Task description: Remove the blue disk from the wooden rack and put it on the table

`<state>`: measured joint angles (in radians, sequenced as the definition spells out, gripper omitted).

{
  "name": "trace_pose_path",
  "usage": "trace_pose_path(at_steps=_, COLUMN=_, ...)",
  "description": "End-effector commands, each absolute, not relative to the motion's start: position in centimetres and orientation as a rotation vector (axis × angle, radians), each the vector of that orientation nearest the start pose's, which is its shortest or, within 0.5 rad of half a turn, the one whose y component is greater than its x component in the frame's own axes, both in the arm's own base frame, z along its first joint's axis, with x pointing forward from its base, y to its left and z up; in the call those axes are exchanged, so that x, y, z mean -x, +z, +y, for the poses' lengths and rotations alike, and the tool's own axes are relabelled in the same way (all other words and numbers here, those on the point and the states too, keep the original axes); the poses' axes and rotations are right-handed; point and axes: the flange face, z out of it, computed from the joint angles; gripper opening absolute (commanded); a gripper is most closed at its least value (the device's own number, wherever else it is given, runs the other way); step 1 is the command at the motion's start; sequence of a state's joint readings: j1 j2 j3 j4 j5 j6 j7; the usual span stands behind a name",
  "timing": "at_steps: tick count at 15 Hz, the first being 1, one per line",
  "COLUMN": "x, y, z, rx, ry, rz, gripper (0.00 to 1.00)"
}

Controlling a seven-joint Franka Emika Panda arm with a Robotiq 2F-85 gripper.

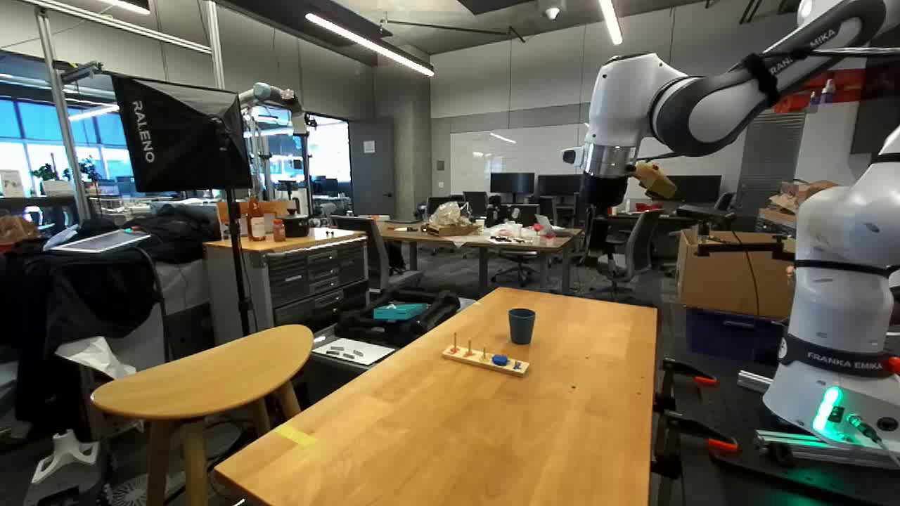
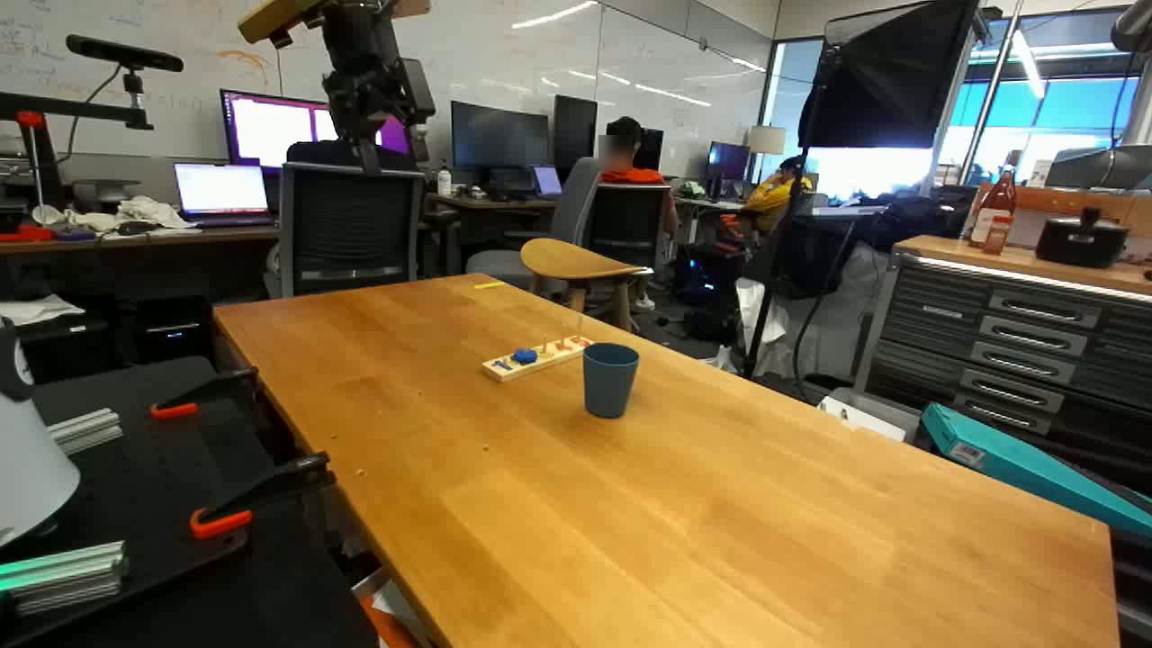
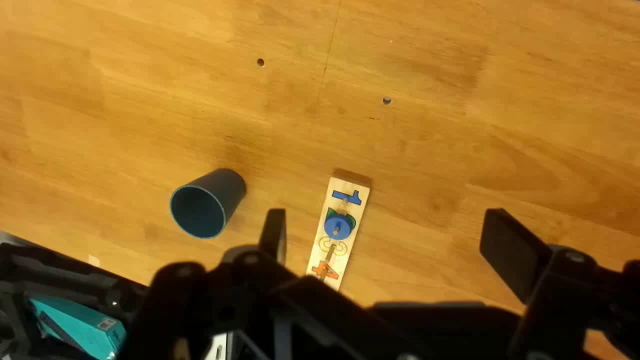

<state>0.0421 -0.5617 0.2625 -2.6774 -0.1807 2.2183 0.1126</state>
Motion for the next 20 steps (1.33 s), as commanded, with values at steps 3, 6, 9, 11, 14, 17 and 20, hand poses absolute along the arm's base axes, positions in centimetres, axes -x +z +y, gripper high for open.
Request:
trace_pose_path(at_steps=3, x=-35.9, y=41.5, z=10.3, rx=3.371, ry=-0.229, rz=-0.445, gripper=1.00)
trace_pose_path(at_steps=6, x=-36.5, y=41.4, z=10.6, rx=3.354, ry=-0.199, rz=-0.423, gripper=1.00)
trace_pose_path(at_steps=9, x=-40.9, y=42.6, z=11.6, rx=3.239, ry=-0.132, rz=-0.209, gripper=1.00)
trace_pose_path(at_steps=11, x=-45.1, y=43.5, z=10.5, rx=3.171, ry=-0.133, rz=-0.100, gripper=1.00)
trace_pose_path(at_steps=14, x=-50.9, y=42.8, z=8.9, rx=3.088, ry=-0.114, rz=0.093, gripper=1.00)
trace_pose_path(at_steps=17, x=-55.8, y=39.0, z=6.3, rx=3.066, ry=-0.065, rz=0.262, gripper=1.00)
trace_pose_path(at_steps=20, x=-56.9, y=33.4, z=4.3, rx=3.096, ry=0.025, rz=0.350, gripper=1.00)
